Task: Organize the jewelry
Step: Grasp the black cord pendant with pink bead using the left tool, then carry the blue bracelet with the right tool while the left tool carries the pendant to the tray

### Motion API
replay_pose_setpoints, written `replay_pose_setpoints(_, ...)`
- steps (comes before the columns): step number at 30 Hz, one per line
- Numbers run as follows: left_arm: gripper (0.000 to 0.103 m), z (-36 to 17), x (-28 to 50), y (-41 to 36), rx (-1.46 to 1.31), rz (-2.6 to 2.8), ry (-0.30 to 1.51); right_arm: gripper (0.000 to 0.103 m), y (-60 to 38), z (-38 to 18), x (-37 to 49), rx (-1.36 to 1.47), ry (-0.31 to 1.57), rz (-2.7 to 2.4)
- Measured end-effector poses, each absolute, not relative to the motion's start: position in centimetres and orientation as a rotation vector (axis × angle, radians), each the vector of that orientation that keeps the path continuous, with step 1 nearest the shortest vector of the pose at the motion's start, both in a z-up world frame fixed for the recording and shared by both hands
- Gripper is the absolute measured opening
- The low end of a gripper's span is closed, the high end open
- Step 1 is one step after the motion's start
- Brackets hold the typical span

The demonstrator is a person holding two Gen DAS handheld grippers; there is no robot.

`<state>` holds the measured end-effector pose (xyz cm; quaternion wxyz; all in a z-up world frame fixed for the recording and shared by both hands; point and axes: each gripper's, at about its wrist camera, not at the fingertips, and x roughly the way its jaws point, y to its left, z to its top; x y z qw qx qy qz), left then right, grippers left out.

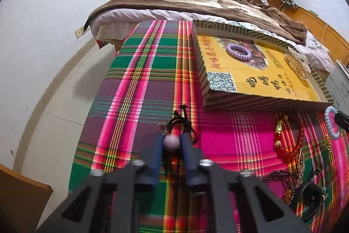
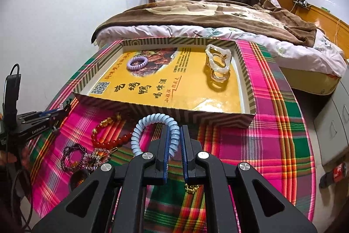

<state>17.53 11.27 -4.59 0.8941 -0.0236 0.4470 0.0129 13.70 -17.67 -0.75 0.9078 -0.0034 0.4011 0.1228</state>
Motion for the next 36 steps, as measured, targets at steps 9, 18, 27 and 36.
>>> replay_pose_setpoints(9, 0.015, -2.9, 16.4, 11.3, -0.072, 0.012, 0.888, 0.010, -18.0, -0.2, 13.7, 0.007, 0.812, 0.246)
replay_pose_setpoints(18, 0.015, 2.1, 15.8, 9.7, -0.047, -0.030, 0.792, 0.010, -18.4, 1.6, 14.4, 0.019, 0.776, 0.248)
replay_pose_setpoints(27, 0.015, 4.6, 18.9, 7.4, -0.037, -0.097, 0.748, 0.010, -18.7, 3.5, 16.9, 0.030, 0.746, 0.237)
replay_pose_setpoints(36, 0.015, 5.0, 24.2, 5.4, -0.070, -0.168, 0.753, 0.010, -18.6, 3.6, 22.5, 0.047, 0.768, 0.223)
